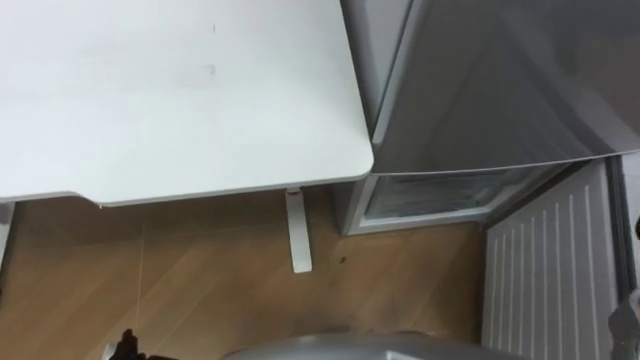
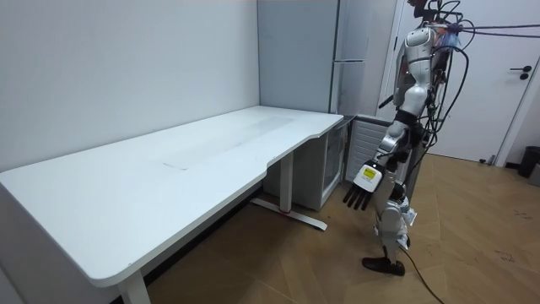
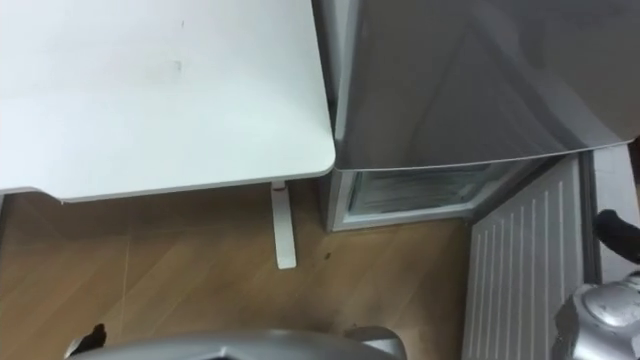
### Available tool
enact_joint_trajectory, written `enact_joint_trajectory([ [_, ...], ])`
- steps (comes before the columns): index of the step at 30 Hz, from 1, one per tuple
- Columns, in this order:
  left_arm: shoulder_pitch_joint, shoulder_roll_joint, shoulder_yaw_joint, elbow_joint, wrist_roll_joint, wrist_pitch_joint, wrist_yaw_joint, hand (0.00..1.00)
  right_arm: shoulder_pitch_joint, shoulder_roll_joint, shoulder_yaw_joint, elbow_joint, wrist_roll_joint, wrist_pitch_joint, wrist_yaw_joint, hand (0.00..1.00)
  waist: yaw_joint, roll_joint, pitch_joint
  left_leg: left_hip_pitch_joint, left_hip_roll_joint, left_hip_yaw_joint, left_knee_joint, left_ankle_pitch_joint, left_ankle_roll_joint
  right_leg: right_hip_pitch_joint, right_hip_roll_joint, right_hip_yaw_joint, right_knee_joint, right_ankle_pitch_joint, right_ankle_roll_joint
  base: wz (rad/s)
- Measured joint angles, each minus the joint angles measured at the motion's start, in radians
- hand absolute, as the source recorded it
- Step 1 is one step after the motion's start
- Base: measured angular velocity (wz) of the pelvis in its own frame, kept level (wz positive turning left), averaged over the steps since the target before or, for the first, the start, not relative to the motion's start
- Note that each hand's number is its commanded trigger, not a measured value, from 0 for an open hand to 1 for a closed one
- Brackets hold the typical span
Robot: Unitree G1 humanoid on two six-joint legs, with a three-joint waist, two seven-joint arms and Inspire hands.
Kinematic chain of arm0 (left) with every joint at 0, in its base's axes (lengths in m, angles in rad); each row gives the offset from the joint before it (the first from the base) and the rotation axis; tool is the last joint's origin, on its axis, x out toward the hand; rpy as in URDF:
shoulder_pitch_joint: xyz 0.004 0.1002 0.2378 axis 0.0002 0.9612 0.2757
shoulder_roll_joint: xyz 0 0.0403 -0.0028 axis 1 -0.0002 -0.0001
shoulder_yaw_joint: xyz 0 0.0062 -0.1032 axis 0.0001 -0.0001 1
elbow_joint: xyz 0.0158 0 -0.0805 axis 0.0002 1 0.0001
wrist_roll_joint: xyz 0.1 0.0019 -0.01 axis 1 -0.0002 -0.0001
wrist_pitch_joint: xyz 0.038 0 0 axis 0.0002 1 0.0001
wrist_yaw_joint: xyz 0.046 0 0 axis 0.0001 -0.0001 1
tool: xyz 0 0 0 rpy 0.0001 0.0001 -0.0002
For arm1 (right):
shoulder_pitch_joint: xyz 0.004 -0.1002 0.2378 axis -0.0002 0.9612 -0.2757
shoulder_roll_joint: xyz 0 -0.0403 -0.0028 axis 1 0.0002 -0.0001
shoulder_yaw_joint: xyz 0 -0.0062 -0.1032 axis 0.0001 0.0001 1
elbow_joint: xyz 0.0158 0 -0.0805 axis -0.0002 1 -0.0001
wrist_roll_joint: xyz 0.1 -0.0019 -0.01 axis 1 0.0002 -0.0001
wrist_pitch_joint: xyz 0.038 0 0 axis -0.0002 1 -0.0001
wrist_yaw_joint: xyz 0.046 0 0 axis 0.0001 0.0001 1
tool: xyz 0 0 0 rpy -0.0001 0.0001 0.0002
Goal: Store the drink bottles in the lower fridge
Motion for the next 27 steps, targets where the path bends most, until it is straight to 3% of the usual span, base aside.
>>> enact_joint_trajectory([
  [5,0.001,0.001,0.004,-0.015,0.0,0.018,-0.005,0.0,0.004,-0.01,-0.054,0.129,0.14,0.025,0.003,0.0,-0.011,-0.001,-0.0021,-0.001,0.0,-0.005,0.0,0.0,0.0,0.001,0.001,0.0,0.0,0.0,0.0,0.01],
  [10,0.02,0.002,0.042,-0.067,0.058,0.018,-0.025,0.0,-0.007,-0.033,-0.132,0.27,0.255,0.025,0.018,0.0,-0.028,-0.002,-0.0027,-0.01,0.002,-0.009,-0.005,0.0,0.001,-0.006,0.003,0.003,0.001,0.0,-0.001,0.03],
  [16,0.014,0.004,0.067,-0.088,0.093,0.024,-0.049,0.0,-0.009,-0.061,-0.207,0.421,0.399,0.047,0.082,0.0,-0.047,-0.014,-0.0028,-0.011,0.002,-0.01,-0.001,0.0,0.001,-0.006,0.003,0.002,0.0,0.001,-0.001,0.0],
  [23,0.0,0.025,0.069,-0.088,0.096,0.059,-0.08,0.0,-0.038,-0.107,-0.207,0.586,0.549,0.071,0.24,0.0,-0.049,-0.036,-0.0011,0.0,0.005,-0.009,-0.001,0.0,0.0,0.002,0.009,0.015,-0.002,0.003,-0.005,-0.02],
  [27,-0.008,0.026,0.063,-0.088,0.107,0.082,-0.115,0.0,-0.029,-0.121,-0.161,0.628,0.589,0.109,0.38,0.0,-0.041,-0.038,-0.0008,-0.002,0.009,-0.013,0.001,0.0,0.0,-0.001,0.013,0.015,-0.002,0.009,-0.008,-0.01],
])
